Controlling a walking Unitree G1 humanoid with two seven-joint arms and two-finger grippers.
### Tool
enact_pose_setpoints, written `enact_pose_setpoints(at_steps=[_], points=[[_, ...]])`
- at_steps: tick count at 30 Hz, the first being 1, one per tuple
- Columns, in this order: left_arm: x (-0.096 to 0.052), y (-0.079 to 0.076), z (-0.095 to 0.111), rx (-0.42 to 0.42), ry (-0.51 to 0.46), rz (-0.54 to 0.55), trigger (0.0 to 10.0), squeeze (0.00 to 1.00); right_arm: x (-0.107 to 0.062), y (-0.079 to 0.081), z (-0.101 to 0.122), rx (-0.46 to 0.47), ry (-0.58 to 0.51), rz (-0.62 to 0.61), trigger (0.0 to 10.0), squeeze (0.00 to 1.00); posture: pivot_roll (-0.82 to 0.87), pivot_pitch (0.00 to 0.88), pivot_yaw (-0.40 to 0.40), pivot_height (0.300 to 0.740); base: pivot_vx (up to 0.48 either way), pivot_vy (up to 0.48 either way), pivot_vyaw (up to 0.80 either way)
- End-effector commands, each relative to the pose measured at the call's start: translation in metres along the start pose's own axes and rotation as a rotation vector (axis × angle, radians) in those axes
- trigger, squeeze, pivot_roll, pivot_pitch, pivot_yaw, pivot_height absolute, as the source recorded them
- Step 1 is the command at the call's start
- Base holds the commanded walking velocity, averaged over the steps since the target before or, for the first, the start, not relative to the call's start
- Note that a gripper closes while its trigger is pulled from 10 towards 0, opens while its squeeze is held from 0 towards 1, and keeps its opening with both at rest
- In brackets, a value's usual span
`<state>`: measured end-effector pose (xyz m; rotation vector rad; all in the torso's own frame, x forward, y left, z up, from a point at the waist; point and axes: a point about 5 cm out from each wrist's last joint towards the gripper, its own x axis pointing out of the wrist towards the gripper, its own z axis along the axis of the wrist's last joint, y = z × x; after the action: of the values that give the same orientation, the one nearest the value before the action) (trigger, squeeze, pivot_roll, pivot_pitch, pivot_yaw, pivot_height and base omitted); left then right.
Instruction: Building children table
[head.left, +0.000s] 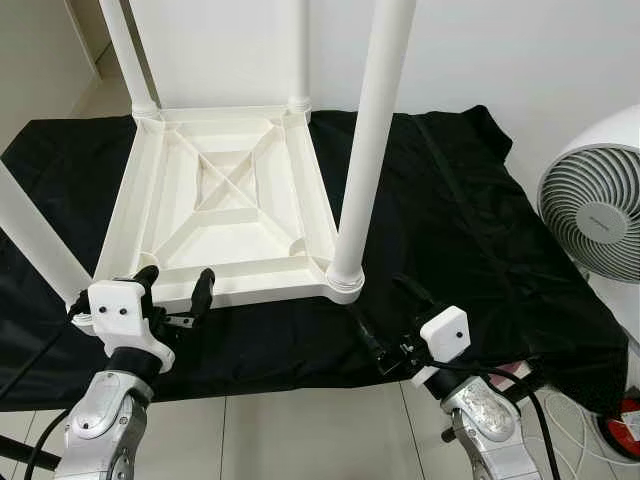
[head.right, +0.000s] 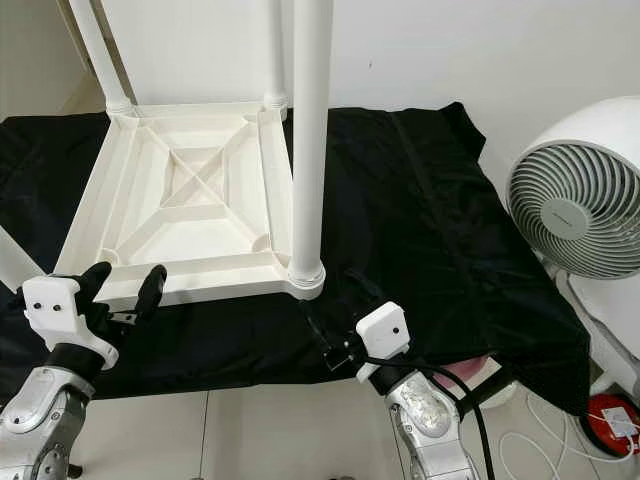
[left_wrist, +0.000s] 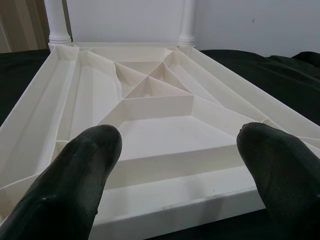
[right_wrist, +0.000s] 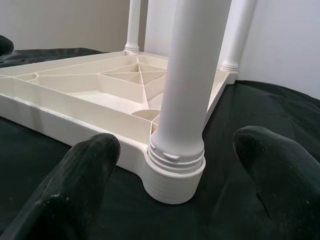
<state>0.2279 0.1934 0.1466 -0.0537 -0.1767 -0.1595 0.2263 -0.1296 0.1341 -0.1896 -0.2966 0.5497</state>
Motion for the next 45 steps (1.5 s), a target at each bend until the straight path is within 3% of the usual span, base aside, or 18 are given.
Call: enact_pose_setpoints(at_steps=[1,45], points=[[-0.0022,0.0001,-0.0061,-0.007,0.033,-0.024,10.0,0.0,-0.0002,-0.0001,-0.0008,0.009,0.006,0.01,10.0,0.0,-0.05,0.075,0.039,0.74,0.0,0.0,0.0],[-0.0015,0.0013,-0.0073,-0.013,0.04,-0.037,10.0,0.0,-0.0047,0.0038,-0.0008,0.023,0.011,0.016,10.0,0.0,-0.06,0.086,0.044,0.74,0.0,0.0,0.0]])
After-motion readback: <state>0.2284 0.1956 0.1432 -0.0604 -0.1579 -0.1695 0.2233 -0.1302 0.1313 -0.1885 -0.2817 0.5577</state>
